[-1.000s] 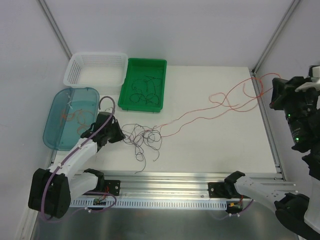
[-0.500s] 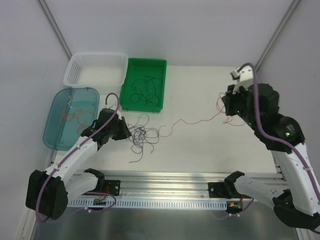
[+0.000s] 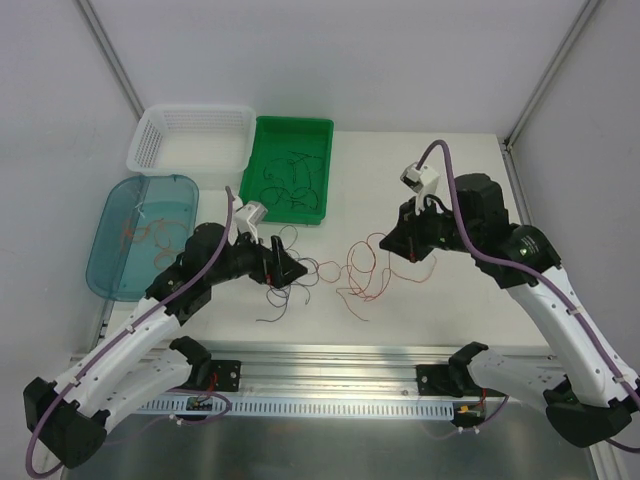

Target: Untangle the cables

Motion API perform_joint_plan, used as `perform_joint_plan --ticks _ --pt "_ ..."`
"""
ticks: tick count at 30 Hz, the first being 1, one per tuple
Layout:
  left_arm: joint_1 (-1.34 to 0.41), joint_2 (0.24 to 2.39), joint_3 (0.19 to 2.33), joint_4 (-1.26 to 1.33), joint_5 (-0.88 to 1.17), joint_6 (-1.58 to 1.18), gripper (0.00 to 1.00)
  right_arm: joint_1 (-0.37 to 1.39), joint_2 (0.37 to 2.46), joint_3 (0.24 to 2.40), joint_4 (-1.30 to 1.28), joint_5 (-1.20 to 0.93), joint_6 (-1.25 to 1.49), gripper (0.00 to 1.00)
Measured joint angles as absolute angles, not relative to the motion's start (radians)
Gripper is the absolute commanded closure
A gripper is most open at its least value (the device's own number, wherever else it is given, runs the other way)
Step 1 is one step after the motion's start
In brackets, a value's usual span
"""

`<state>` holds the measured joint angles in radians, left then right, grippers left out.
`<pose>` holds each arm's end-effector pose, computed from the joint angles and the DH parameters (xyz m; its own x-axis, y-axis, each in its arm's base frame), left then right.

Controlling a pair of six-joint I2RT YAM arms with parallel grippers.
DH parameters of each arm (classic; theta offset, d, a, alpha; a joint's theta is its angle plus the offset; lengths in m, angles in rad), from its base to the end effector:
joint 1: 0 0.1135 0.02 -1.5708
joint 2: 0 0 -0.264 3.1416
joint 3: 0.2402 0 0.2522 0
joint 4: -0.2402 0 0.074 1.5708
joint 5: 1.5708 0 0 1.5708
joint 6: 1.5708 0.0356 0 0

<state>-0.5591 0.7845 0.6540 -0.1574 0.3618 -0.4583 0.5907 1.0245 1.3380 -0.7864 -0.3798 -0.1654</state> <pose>0.1516 -0.1097 0.2972 -0.5626 -0.1361 -0.8154 0.5964 0.6162 -0.5143 0.1527 0.1183 0.4229 -0.2428 -0.3469 -0.9059 -0.8429 0.5378 0.0200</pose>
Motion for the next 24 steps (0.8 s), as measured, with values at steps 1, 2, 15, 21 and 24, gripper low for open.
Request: perform_joint_plan --ticks 1,2,15,21,24 --pt "-0.58 0.785 0.664 -0.135 0.368 -0.456 0.01 0.591 1.021 1.33 -0.77 -0.398 -0.158 0.99" --pt "-0.604 0.788 0.674 -0.115 0.373 -0.454 0.01 0.593 1.019 1.322 -0.755 -0.417 -0.15 0.99" --pt "-0.728 1.037 0.737 0.162 0.534 -0.268 0.12 0.697 1.038 1.295 -0.658 -0.58 -0.13 0.99" --pt "-0.728 1.072 0.752 0.231 0.663 -0.185 0.19 0.715 1.033 1.276 -0.648 -0.615 -0.136 0.99" --pt "-0.728 1.09 0.775 0.253 0.721 -0.166 0.34 0.72 1.033 1.264 -0.647 -0.619 -0.14 0.99"
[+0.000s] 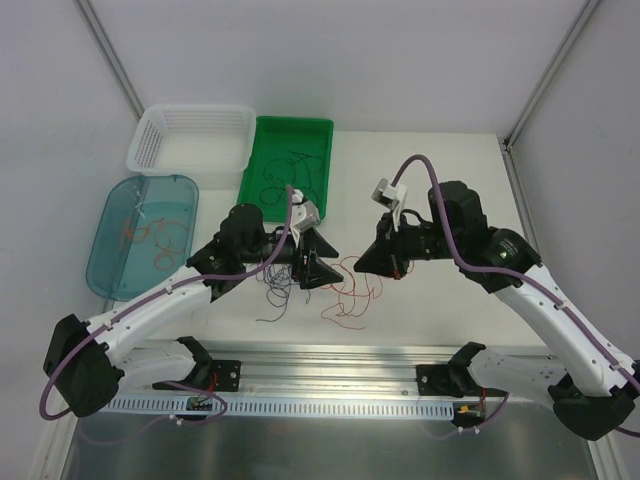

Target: Untangle the cables

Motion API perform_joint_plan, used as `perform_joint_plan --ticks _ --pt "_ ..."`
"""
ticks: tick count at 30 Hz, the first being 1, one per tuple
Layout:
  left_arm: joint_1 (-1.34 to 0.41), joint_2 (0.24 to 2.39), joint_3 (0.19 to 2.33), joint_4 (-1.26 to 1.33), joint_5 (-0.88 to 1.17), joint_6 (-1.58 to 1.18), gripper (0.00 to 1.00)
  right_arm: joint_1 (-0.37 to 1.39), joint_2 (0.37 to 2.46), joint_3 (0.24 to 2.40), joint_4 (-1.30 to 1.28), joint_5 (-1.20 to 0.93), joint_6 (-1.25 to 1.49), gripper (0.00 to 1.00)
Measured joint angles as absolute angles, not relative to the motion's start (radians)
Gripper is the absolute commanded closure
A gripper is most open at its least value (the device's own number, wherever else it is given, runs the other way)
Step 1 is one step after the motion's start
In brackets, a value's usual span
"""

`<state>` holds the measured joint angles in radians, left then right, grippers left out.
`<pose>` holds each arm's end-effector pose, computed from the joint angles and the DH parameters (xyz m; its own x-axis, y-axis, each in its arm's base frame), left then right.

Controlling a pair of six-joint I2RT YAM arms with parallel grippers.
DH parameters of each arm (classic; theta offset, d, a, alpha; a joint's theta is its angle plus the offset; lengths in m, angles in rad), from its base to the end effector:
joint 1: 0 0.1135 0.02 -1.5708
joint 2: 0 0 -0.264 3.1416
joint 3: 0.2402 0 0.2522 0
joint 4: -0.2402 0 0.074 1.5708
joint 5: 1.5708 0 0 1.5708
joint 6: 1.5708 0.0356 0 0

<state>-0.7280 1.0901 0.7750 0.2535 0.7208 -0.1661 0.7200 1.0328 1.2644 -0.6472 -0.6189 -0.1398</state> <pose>0.1710 -0.1839 0.3225 -0.2093 0.0201 -0.9777 0.9704 0.1276 -0.2051 0.1394 0.1498 0.4132 -0.1701 -0.3002 -0.9386 -0.9693 0.2227 0.1045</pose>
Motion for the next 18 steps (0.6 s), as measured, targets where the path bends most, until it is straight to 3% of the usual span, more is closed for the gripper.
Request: perform_joint_plan --ticks 1,4,5,8,13,18 --pt "-0.728 1.097 0.783 0.258 0.738 -0.163 0.44 0.72 1.033 1.262 -0.648 -0.619 -0.142 0.99" --pt "-0.728 1.11 0.789 0.27 0.778 -0.159 0.6 0.722 1.032 1.261 -0.648 -0.618 -0.146 0.99" --pt "-0.728 1.113 0.789 0.271 0.788 -0.158 0.75 0.723 1.031 1.261 -0.648 -0.618 -0.147 0.99" --pt "-0.728 1.121 0.789 0.271 0.808 -0.154 0.99 0.725 1.028 1.261 -0.649 -0.616 -0.152 0.99" --pt "-0.728 1.122 0.789 0.259 0.766 -0.148 1.0 0.725 1.013 1.261 -0.667 -0.595 -0.171 0.99" --pt "-0.706 1.103 0.775 0.23 0.585 -0.18 1.0 0.725 0.963 1.261 -0.728 -0.491 -0.197 0.99"
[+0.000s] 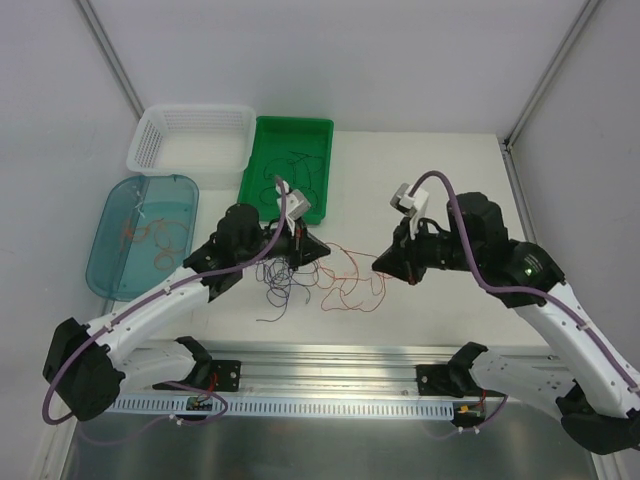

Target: Untangle the cables

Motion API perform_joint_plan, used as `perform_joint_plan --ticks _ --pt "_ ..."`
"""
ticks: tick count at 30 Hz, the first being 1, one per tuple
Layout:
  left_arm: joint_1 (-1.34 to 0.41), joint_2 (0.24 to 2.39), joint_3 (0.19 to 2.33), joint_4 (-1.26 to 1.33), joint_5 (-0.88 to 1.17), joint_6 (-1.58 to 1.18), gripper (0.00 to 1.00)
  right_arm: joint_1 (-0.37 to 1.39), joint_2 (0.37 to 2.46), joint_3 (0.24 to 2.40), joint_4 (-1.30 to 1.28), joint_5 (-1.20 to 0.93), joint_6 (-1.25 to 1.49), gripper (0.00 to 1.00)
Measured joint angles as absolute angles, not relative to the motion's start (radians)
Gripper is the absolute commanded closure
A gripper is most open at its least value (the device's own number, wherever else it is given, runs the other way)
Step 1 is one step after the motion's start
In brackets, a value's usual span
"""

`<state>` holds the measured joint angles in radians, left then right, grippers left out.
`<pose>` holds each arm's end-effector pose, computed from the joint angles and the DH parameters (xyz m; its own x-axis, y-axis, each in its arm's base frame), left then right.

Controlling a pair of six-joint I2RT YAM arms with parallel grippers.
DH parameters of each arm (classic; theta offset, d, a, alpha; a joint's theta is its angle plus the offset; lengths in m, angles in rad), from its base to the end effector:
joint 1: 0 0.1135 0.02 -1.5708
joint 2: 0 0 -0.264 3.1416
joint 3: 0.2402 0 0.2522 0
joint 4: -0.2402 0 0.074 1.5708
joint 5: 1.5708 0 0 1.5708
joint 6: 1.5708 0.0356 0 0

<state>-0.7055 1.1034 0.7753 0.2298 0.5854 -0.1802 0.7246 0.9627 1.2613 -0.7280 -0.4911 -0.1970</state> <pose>0.1817 -0.1806 0.3169 -0.2454 0.0128 -0.9693 0.9301 0.2849 -0.2317 0.1248 0.1329 0.4157 -0.1285 -0.3442 -0.9301 -0.9491 0.3148 0.0146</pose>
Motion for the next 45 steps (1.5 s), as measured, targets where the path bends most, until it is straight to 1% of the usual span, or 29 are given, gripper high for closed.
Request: perform_joint_plan --ticks 2,6,9,14,18,22,24,27,31,34,37,42,45 --pt "-0.659 1.084 0.753 0.222 0.507 -0.227 1.0 0.725 0.924 1.262 -0.754 -0.421 -0.204 0.99" --pt "-0.503 1.052 0.682 0.178 0.374 -0.358 1.0 0.723 0.842 1.277 -0.81 -0.268 -0.215 0.99" --pt "-0.413 1.046 0.63 0.127 0.31 -0.444 1.0 0.721 0.781 1.295 -0.836 -0.152 -0.219 0.99" --pt "-0.391 1.014 0.605 0.036 0.249 -0.516 1.0 0.719 0.683 1.342 -0.86 0.056 -0.226 0.99" --pt "-0.39 0.961 0.676 -0.087 0.197 -0.504 1.0 0.718 0.632 1.367 -0.867 0.213 -0.227 0.99" --pt "-0.39 0.917 0.845 -0.176 0.163 -0.455 1.0 0.718 0.641 1.347 -0.887 0.331 -0.213 0.99" --pt "-0.39 0.906 0.95 -0.207 0.157 -0.425 1.0 0.717 0.654 1.303 -0.879 0.35 -0.193 0.99" --pt "-0.384 0.908 1.117 -0.229 0.158 -0.375 1.0 0.717 0.694 1.177 -0.87 0.347 -0.147 0.99" --pt "-0.384 0.94 1.348 -0.263 0.173 -0.32 1.0 0.717 0.764 1.009 -0.83 0.272 -0.084 0.99" --pt "-0.384 0.977 1.518 -0.281 0.167 -0.27 1.0 0.717 0.803 0.93 -0.804 0.206 -0.044 0.99" --pt "-0.384 1.01 1.64 -0.303 0.093 -0.208 1.0 0.717 0.819 0.904 -0.777 0.15 -0.015 0.99" --pt "-0.376 1.066 1.776 -0.358 -0.095 -0.094 1.0 0.717 0.848 0.901 -0.727 0.073 0.005 0.99" --pt "-0.365 1.113 1.851 -0.387 -0.157 -0.047 1.0 0.717 0.861 0.884 -0.704 0.046 0.01 0.99"
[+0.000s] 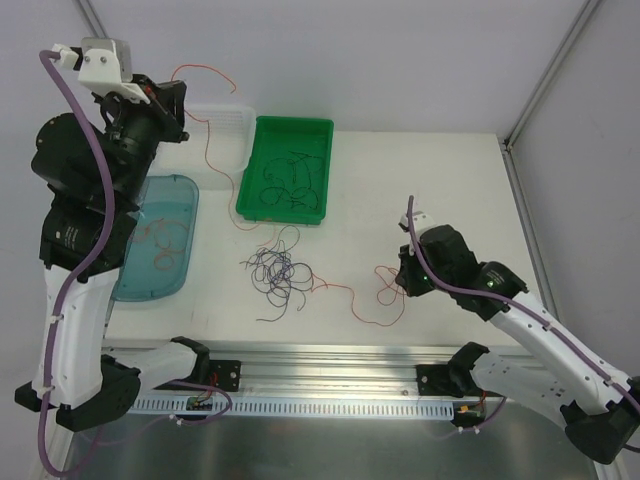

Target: Untangle the cables

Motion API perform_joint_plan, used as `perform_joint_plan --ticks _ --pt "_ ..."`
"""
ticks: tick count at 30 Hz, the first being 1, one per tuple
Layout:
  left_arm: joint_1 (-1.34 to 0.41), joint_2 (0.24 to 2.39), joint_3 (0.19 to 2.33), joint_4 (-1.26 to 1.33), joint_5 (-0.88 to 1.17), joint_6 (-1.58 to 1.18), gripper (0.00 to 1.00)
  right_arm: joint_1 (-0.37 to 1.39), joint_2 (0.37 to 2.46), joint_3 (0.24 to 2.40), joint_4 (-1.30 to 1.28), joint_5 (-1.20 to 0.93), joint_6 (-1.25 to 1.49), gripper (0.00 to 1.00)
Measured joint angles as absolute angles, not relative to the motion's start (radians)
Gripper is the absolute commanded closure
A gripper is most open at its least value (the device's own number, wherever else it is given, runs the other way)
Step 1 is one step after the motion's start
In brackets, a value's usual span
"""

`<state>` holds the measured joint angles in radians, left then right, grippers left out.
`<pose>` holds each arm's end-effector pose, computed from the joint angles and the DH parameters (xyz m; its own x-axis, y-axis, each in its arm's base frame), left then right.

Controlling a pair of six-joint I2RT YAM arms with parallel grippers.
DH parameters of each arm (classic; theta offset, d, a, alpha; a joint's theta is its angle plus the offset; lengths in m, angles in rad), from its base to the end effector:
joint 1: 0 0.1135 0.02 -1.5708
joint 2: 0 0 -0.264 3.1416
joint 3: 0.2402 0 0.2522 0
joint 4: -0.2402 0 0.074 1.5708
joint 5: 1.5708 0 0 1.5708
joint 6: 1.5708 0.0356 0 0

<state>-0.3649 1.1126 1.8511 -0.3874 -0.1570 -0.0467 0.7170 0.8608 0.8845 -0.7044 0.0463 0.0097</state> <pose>0.1388 -0.0471 0.5971 0.3109 -0.1681 -0.9355 0.2301 0.9683 -0.0975 0.1341 0.1148 0.3105 -0.4805 -0.4060 -0.7774 -0.6247 0.7806 -0.0216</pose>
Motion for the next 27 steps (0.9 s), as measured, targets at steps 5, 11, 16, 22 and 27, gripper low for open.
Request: perform_joint_plan --ticks 5,11,16,22,27 --pt "-0.364 1.198 2.013 -0.43 -0.184 -0.002 1.0 0.717 0.889 0.863 -0.693 0.014 0.011 0.99" --pt "-0.364 1.239 2.143 -0.419 -0.303 0.138 1.0 0.717 0.911 0.863 -0.682 -0.019 0.011 0.99" --pt "-0.281 1.239 2.079 -0.395 -0.443 0.271 1.0 0.717 0.933 0.863 -0.671 -0.052 0.01 0.99" --pt "-0.065 1.321 1.974 -0.403 -0.492 0.332 1.0 0.717 0.942 0.863 -0.667 -0.093 0.01 0.99" --pt "0.078 1.366 1.872 -0.406 -0.487 0.337 1.0 0.717 0.942 0.856 -0.669 -0.112 0.01 0.99"
